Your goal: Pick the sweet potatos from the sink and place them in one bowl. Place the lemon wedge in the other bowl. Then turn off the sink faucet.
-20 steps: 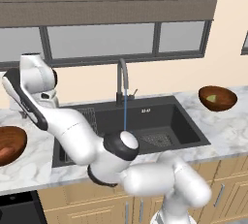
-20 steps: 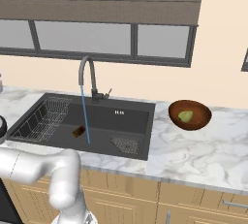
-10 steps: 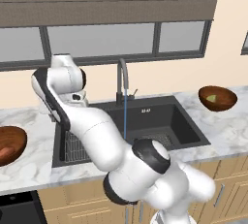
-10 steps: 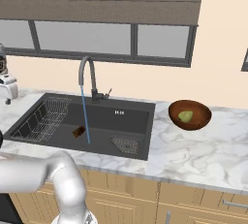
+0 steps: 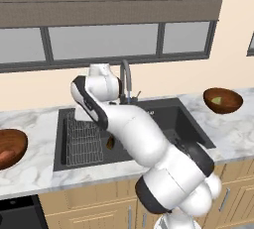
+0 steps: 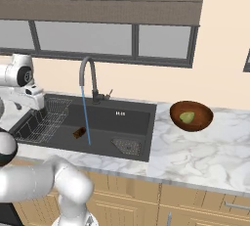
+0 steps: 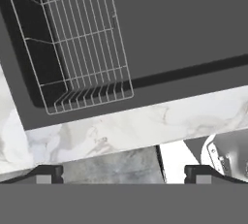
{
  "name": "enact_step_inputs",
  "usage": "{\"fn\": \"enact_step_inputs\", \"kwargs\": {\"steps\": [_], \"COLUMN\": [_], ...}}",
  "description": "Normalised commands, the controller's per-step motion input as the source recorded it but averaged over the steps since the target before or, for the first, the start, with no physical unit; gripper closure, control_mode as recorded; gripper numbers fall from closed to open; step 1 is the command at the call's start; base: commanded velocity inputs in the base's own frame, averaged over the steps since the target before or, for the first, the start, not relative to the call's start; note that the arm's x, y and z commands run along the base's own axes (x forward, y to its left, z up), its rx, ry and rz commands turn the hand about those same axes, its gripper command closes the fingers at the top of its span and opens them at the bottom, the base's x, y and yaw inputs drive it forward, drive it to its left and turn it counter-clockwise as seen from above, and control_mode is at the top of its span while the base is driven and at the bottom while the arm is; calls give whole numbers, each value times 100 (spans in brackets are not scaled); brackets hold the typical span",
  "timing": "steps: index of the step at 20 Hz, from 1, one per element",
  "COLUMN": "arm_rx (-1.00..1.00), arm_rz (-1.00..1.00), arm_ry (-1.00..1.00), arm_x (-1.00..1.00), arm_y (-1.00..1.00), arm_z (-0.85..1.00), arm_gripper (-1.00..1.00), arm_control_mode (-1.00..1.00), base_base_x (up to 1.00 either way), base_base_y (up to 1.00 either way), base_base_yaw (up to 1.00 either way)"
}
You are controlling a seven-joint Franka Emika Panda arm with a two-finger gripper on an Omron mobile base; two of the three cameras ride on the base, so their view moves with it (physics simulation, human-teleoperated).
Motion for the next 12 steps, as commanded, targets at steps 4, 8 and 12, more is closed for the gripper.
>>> {"fn": "enact_step_inputs", "kwargs": {"steps": [4, 8, 12], "arm_rx": [0, 9, 6], "arm_rz": [0, 0, 0], "arm_ry": [0, -7, -6], "arm_x": [0, 13, 21], "arm_y": [-100, -68, -51], "arm_z": [-54, -66, -54], "arm_gripper": [-100, -100, -100], "arm_control_mode": [-100, -100, -100], "base_base_x": [0, 0, 0], "base_base_y": [0, 0, 0], "base_base_yaw": [0, 0, 0]}}
